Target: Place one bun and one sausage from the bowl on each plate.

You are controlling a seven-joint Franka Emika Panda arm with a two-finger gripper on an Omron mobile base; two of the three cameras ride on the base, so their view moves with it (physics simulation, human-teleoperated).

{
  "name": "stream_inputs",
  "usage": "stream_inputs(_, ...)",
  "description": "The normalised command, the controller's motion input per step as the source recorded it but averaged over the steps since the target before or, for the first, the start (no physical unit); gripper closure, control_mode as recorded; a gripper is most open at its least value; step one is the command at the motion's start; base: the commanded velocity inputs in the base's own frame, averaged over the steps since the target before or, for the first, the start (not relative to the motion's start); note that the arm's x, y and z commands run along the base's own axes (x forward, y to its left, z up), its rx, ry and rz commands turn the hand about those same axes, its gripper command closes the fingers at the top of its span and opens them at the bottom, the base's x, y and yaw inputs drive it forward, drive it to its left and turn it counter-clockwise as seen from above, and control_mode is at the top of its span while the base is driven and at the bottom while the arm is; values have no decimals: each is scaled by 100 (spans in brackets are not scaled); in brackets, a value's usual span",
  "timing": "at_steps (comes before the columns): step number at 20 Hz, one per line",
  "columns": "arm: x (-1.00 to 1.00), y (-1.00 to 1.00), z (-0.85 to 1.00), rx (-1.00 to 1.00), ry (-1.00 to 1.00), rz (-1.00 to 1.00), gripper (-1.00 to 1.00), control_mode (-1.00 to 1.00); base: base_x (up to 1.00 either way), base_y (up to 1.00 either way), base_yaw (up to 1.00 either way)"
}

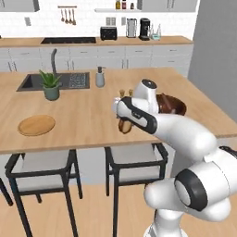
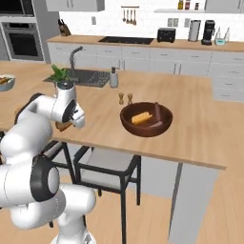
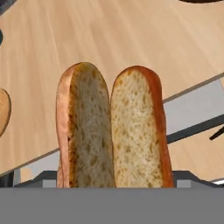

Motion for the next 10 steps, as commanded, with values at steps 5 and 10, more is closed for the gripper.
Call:
stream_inputs(5,0,0,0,0,0,0,100,100,0,100,2)
stream_inputs(10,0,0,0,0,0,0,100,100,0,100,1)
